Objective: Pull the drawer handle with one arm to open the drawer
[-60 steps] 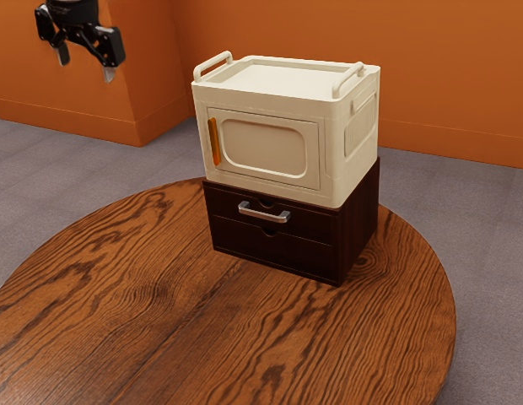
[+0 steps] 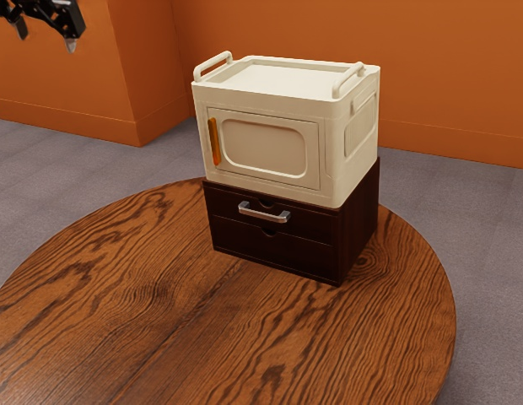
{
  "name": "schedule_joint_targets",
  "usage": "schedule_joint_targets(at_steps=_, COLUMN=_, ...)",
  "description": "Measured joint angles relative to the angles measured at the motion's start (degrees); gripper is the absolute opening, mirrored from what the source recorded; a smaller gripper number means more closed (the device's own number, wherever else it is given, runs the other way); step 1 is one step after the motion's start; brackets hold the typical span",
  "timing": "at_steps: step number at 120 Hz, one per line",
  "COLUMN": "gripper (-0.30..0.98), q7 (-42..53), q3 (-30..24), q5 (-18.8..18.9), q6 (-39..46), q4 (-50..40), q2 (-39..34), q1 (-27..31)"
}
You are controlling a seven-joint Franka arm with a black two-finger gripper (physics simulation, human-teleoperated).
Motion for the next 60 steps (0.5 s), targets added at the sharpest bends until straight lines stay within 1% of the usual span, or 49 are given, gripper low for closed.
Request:
schedule_joint_targets(at_steps=8, gripper=0.69, q7=0.3, q3=-0.1, q5=0.1, q6=-0.6, q4=-0.2, q2=-1.3, q1=0.4)
schedule_joint_targets(at_steps=14, gripper=0.69, q7=2.0, q3=-0.1, q5=-0.1, q6=-1.0, q4=0.0, q2=-2.0, q1=-0.6)
schedule_joint_targets(at_steps=20, gripper=0.69, q7=4.7, q3=-0.1, q5=-0.3, q6=-1.4, q4=0.1, q2=-2.6, q1=-3.2)
schedule_joint_targets(at_steps=30, gripper=0.69, q7=10.3, q3=0.1, q5=-0.6, q6=-2.3, q4=0.1, q2=-4.0, q1=-9.3)
schedule_joint_targets(at_steps=34, gripper=0.68, q7=12.4, q3=0.3, q5=-0.9, q6=-2.6, q4=0.2, q2=-4.3, q1=-10.7)
schedule_joint_targets(at_steps=47, gripper=0.69, q7=19.4, q3=0.2, q5=-1.2, q6=-3.4, q4=-0.2, q2=-4.7, q1=-10.2)
schedule_joint_targets(at_steps=60, gripper=0.69, q7=25.8, q3=0.0, q5=-0.7, q6=-3.9, q4=-2.2, q2=-6.2, q1=-12.4)
